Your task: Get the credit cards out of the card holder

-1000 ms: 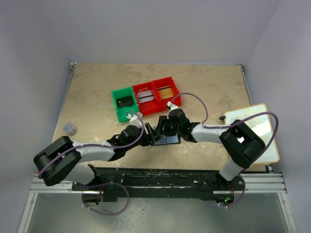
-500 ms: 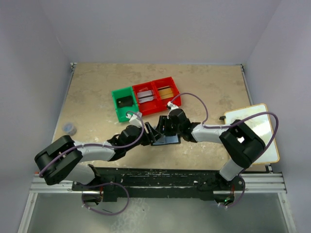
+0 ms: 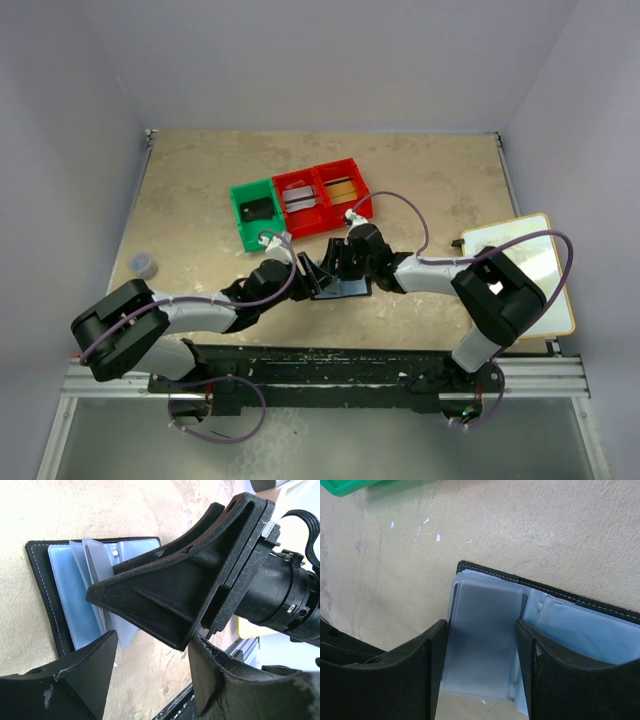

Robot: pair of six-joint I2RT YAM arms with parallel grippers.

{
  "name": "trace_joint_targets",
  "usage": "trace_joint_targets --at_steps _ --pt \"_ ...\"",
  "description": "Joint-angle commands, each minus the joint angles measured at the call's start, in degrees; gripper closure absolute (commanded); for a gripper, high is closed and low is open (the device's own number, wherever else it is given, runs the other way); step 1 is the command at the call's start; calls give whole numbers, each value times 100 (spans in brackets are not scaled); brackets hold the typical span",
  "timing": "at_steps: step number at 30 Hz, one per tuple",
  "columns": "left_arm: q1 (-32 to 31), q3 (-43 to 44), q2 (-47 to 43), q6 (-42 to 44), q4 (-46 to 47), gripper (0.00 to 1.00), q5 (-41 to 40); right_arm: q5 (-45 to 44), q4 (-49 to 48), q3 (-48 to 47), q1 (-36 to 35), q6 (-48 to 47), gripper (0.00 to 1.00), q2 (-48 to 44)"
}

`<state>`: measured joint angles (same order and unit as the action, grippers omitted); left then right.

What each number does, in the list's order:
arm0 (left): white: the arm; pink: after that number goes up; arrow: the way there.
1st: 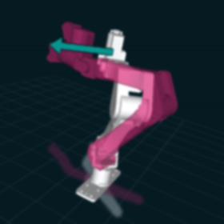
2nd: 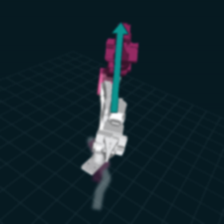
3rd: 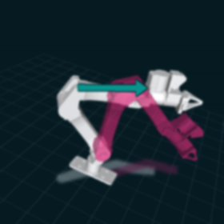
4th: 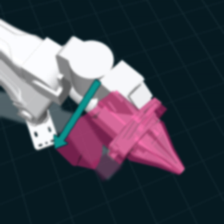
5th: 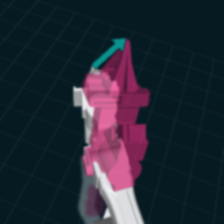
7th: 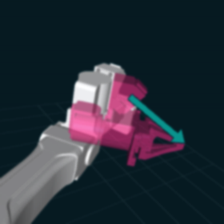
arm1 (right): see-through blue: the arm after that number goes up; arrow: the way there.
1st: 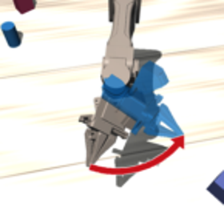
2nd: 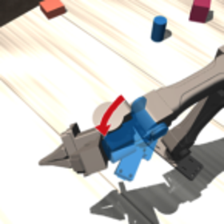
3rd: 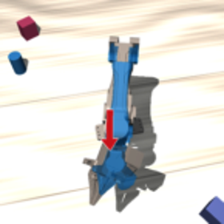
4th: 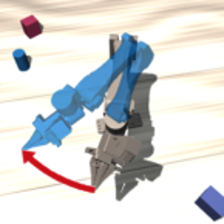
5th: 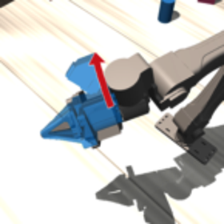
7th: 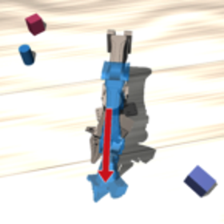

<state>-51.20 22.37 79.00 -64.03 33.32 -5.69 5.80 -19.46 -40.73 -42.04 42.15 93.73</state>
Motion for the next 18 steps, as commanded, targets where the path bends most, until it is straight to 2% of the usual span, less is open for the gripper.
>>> trace_joint_targets --at_steps 1,8,18 --pt "-52 -49 -209 -26 -119 45 -256 13 236 163 27 65 41 206" --pt "-343 -22 -627 212 1 42 -211 18 256 131 44 55 41 233" --pt "-541 -70 -322 31 117 42 -213 -9 327 99 62 23 41 231"
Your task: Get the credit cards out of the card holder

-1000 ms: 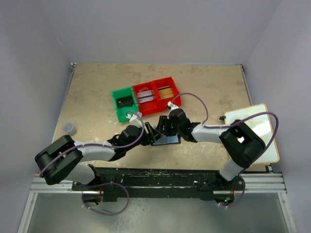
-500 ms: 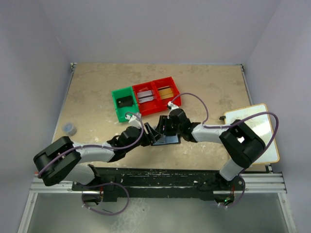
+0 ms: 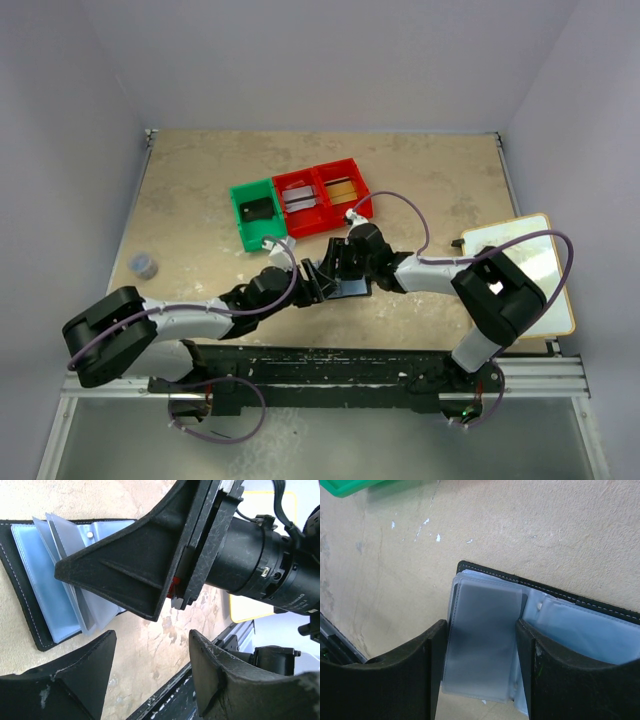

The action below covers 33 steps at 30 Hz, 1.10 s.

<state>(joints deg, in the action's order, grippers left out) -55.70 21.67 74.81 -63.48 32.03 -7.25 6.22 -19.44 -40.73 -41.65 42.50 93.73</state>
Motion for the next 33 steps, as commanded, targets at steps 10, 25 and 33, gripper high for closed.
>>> trace_joint_targets --at_steps 10,25,33 --pt "-151 23 474 36 444 42 -163 -34 336 63 25 -15 41 226" --pt "-150 -80 555 285 411 42 -645 -15 325 92 34 -22 41 153" --pt "-167 -283 445 218 560 42 -594 -7 293 121 84 2 42 135"
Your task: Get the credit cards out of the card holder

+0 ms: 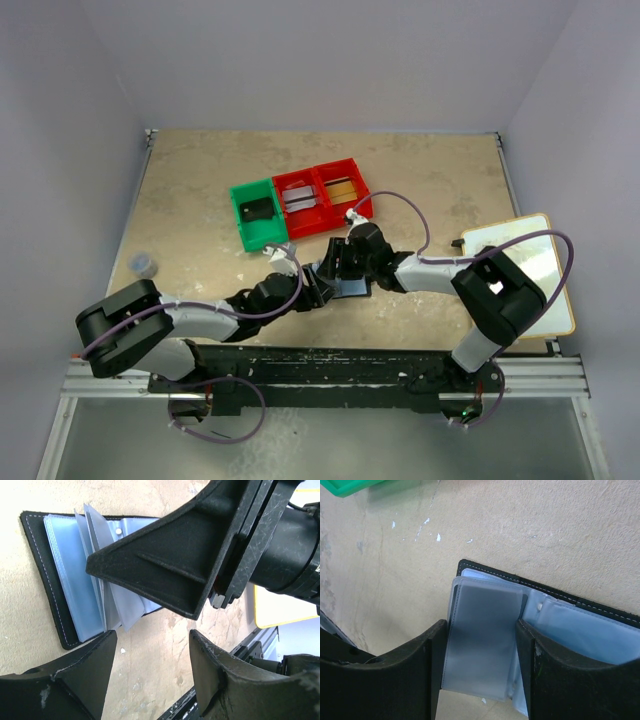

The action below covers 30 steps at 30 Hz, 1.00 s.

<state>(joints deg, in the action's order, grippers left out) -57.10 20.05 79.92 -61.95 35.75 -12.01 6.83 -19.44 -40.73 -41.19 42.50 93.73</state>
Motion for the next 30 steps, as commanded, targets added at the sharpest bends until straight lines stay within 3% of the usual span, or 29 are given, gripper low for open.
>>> trace_joint_targets --at_steps 1,20,30 --pt "-35 -115 -87 75 182 42 -117 -57 288 112 48 -4 42 136" --pt "-38 -69 -110 91 -26 42 -340 51 215 141 94 -14 42 154" --pt "-28 509 339 329 91 39 -112 143 143 155 122 4 42 72"
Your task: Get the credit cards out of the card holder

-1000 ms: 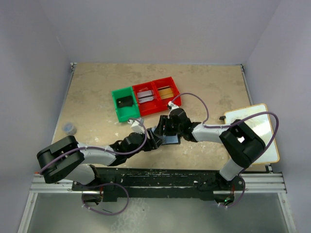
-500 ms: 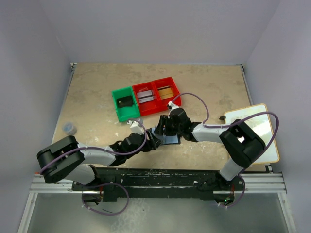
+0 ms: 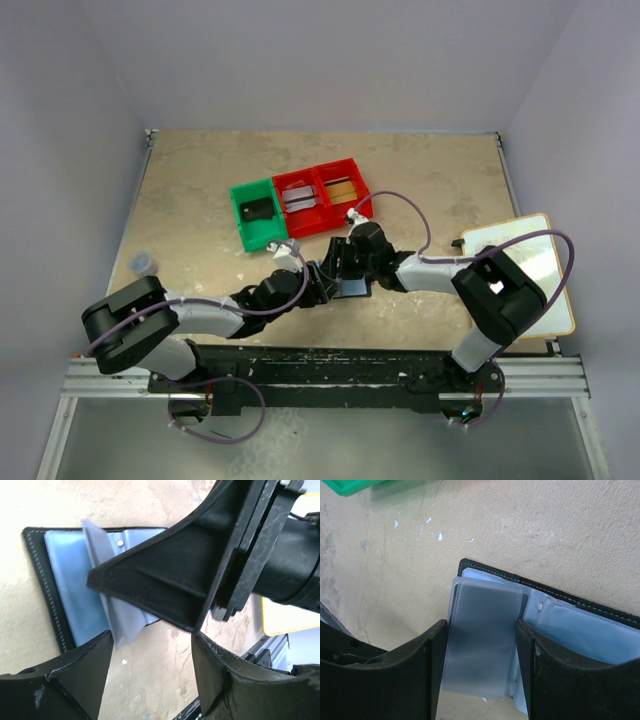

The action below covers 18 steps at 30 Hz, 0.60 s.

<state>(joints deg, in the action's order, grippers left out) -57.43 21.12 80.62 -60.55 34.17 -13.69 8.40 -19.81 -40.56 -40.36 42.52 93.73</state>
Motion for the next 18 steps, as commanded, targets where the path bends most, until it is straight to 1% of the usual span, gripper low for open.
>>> trace_joint_targets --at_steps 1,5,10,11,14,18 --pt "6 421 350 174 337 39 111 -14 180 139 44 2 42 67" --pt "11 582 664 107 397 40 258 20 157 180 50 10 42 33" --pt "11 658 844 113 580 40 368 136 62 203 63 27 42 -31" --pt "6 710 856 159 545 41 372 157 45 206 63 45 41 -64" --pt "4 911 868 328 378 41 388 204 10 177 72 82 31 -241" --pt "6 1206 902 549 5 42 334 43 247 72 102 102 28 -604"
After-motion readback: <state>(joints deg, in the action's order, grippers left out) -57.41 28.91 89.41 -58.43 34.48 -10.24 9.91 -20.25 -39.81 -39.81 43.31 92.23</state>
